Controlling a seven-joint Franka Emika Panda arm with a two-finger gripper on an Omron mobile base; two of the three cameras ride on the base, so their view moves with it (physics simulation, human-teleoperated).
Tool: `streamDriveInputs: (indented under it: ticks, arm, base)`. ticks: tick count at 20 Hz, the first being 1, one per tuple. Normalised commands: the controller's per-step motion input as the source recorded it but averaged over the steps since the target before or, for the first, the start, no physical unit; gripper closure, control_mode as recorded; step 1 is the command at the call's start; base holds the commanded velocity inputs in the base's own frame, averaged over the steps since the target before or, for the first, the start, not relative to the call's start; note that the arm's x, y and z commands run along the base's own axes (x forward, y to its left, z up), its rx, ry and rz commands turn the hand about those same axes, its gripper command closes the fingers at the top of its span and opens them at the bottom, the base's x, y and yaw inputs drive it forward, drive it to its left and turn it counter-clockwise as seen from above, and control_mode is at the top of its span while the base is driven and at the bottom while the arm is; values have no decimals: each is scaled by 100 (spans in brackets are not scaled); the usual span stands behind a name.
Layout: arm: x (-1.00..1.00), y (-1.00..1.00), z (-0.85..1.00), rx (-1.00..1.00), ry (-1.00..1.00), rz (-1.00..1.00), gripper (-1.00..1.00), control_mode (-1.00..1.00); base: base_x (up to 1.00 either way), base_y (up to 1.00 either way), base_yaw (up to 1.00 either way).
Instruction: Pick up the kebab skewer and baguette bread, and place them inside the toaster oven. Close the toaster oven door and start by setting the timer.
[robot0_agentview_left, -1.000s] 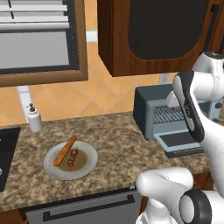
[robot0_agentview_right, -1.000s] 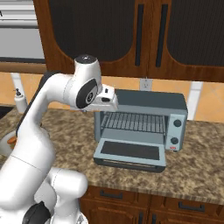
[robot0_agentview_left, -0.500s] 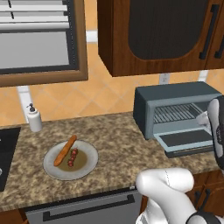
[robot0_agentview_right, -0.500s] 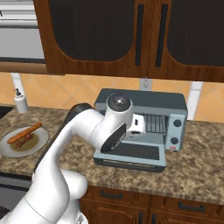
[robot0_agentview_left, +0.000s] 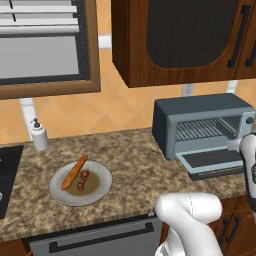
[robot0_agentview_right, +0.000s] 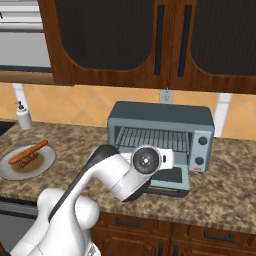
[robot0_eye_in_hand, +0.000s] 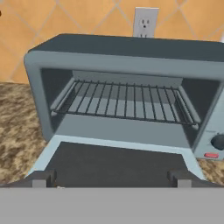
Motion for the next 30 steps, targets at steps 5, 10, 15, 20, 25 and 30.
streamDriveInputs:
  ticks: [5, 10, 15, 20, 25, 30]
  arm:
    - [15, -7, -14, 0, -7, 0, -100, -100]
    - [6, -4, -7, 0, -20, 0, -100, -100]
    - [31, 0, 4, 5, -2, 0, -100, -100]
    - [41, 0, 0, 2, 0, 0, -100, -100]
    - [28, 0, 0, 1, 0, 0, -100, -100]
    - [6, 0, -19, 4, 0, 0, -100, -100]
  base:
    - [0, 0, 0]
    - [0, 0, 0]
    - [0, 0, 0]
    - [0, 0, 0]
    - [0, 0, 0]
    - [0, 0, 0]
